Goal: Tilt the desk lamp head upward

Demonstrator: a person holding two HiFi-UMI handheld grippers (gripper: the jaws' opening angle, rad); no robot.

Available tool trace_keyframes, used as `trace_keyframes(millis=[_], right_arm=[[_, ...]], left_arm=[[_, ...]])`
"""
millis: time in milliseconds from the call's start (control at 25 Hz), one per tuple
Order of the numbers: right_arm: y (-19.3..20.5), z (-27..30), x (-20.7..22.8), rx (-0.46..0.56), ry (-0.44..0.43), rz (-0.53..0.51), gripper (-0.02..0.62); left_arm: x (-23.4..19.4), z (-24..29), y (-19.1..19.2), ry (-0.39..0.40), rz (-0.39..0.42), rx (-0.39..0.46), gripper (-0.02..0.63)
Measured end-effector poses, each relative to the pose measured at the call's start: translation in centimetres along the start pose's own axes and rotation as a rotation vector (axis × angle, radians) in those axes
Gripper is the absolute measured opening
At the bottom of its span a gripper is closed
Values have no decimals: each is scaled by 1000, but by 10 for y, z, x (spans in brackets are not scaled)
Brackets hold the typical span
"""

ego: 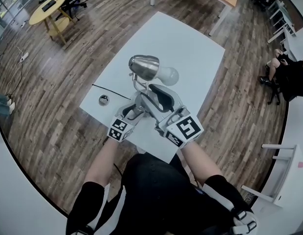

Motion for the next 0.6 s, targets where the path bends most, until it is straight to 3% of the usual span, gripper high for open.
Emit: trace_keyframes(millis=[200,440,520,600], right_arm=[[7,-38,32,0,58,41,118],[-4,-87,52,24,70,41,37],[-8,-109,58,24,63,53,9],[-12,-134,63,21,50,50,5]], left_arm=[[17,-18,-36,-49,-14,155,225],[53,-46,-82,-117,2,335,199],[71,-55,-91,-157,19,370,90],[91,-60,-98,-198,39,397,24]])
Point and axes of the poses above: the fingertips, and each gripper's own axes: z forward along the fingers, x to its right, y out of its underside, the point moved 7 cm from there along -z, backward along the fingers, and after that the axes turned 9 degrees about y, right-handed, at the moved point
